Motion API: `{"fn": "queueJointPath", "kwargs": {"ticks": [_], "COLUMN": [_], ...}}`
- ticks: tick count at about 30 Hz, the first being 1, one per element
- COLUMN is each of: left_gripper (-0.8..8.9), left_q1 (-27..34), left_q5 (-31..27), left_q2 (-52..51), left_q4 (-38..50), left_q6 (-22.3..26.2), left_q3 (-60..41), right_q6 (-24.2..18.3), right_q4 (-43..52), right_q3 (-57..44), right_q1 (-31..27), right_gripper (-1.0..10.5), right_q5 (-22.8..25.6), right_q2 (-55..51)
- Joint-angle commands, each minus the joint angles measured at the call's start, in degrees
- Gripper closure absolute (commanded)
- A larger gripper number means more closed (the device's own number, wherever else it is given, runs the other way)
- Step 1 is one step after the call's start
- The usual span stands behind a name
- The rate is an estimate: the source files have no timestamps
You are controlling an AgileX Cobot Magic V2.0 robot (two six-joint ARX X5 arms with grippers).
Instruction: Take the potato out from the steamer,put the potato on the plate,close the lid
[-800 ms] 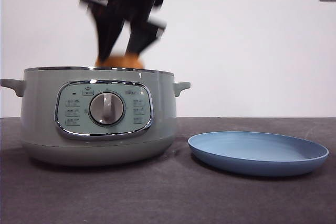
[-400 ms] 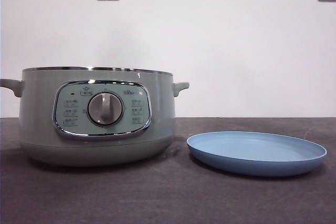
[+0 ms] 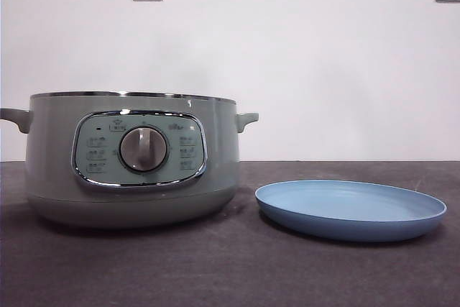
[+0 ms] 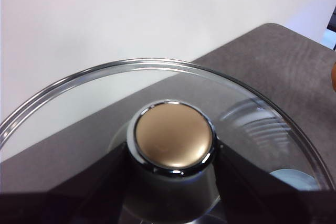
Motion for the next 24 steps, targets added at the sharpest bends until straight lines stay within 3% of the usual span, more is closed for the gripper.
{"fn": "queueJointPath", "kwargs": {"ticks": [1,10,24], "left_gripper": [8.22,8.22,8.22], "left_q1": [-0.1,0.0,-0.1], "left_q5": [0.2,0.2,0.2], "left_q2": [-0.1,0.8,0.8], "left_q4": [-0.5,-1.0,-1.2], "left_q6": [0.5,0.5,0.5], "left_q3": [0.7,0.7,0.7], "right_q6": [1.7,3.2,4.9], "right_q4": [-0.9,1.6,28.9], "right_q3": [-4.5,-25.8,-55.9], "right_q1": [0.0,2.4,5.7], "right_gripper": [9.6,9.6,9.6], "right_q5": [-0.2,-0.3,-0.3], "right_q2": [0.6,0.6,0.6]}}
